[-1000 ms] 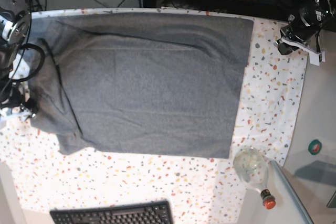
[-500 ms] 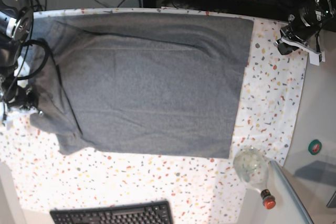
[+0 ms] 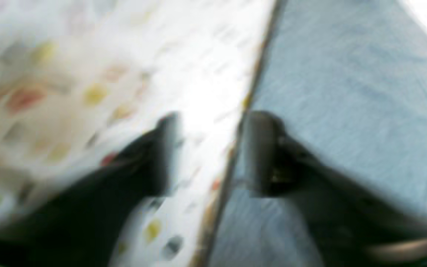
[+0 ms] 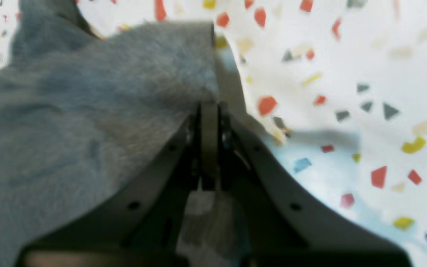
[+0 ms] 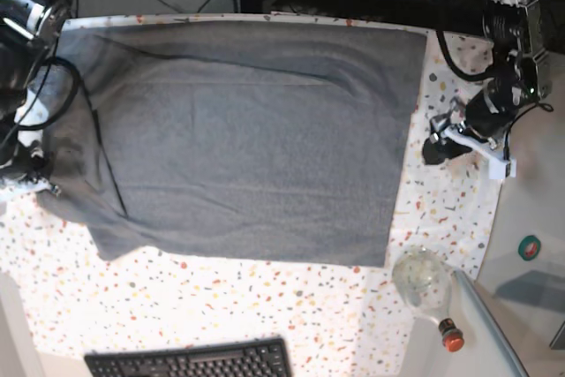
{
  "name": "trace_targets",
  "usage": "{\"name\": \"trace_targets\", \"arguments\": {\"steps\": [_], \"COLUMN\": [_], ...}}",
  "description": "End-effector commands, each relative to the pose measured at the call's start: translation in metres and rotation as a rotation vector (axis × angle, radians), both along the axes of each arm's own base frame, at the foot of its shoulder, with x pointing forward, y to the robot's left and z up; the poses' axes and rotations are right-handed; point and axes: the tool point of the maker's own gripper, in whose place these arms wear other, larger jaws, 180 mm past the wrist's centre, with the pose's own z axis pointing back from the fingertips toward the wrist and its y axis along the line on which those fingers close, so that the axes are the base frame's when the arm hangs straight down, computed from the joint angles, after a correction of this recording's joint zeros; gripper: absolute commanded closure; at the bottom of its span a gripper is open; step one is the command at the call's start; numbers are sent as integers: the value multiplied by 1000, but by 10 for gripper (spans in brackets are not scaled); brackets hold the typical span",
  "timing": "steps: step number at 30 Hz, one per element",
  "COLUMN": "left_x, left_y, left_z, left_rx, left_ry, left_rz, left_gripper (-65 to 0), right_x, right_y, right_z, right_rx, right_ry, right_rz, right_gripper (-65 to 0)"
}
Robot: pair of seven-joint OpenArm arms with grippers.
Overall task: Layout the t-shirt on the table in an organized manner, then fold the t-shirt properly
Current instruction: 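Grasp the opposite shirt side with the left gripper and fold it inward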
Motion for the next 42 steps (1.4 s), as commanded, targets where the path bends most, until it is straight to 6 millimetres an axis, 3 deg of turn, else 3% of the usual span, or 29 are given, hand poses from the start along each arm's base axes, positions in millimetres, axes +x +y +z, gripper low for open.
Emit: {"name": "trace_targets", "arguments": {"steps": [1,3,9,13,18,19,21,24,27,30,34,38,42], "left_x": [19,38,81,92,84,82,83,80,80,73,60,42,19], "left_y": [1,-10,-43,-55,-62,-62,-64,-67,-71,-51,-30,-31,-40], "left_z": [10,3,-11,-31,-64,-66,-63,-57,-50,-48,-30,-13,-8], "left_rx": [-1,-26,-57,-38,-61,-62,-62,-57,-51,-11,7,-7,-26], "left_ry": [-39,-25,16,16,95,105,94,67,39,70,107,166,214], "left_rz": [-10,-30,-102,-112,-73,-73,-83,-102,-120,-82,12,11,-29], "left_gripper": [-522,-574,-540,-540,-533,-504,-352,-2,0,0,0,0,0], "right_x": [13,14,10,13,12,13,14,13,13,13,13,13,13], "right_y": [-10,-2,2,0,-1,-1,-1,-1,-1,-1,-1,-1,-1], "right_z": [26,41,65,80,91,93,96,96,96,94,94,94,93], "right_rx": [-40,-63,-112,-140,-161,-166,-172,-171,-171,-168,-168,-168,-167], "right_ry": [-71,-99,-116,-143,-151,-155,-164,-163,-163,-159,-159,-159,-158], "right_rz": [8,30,63,70,79,79,80,80,79,79,79,79,79], "right_gripper": [0,0,0,0,0,0,0,0,0,0,0,0,0]}}
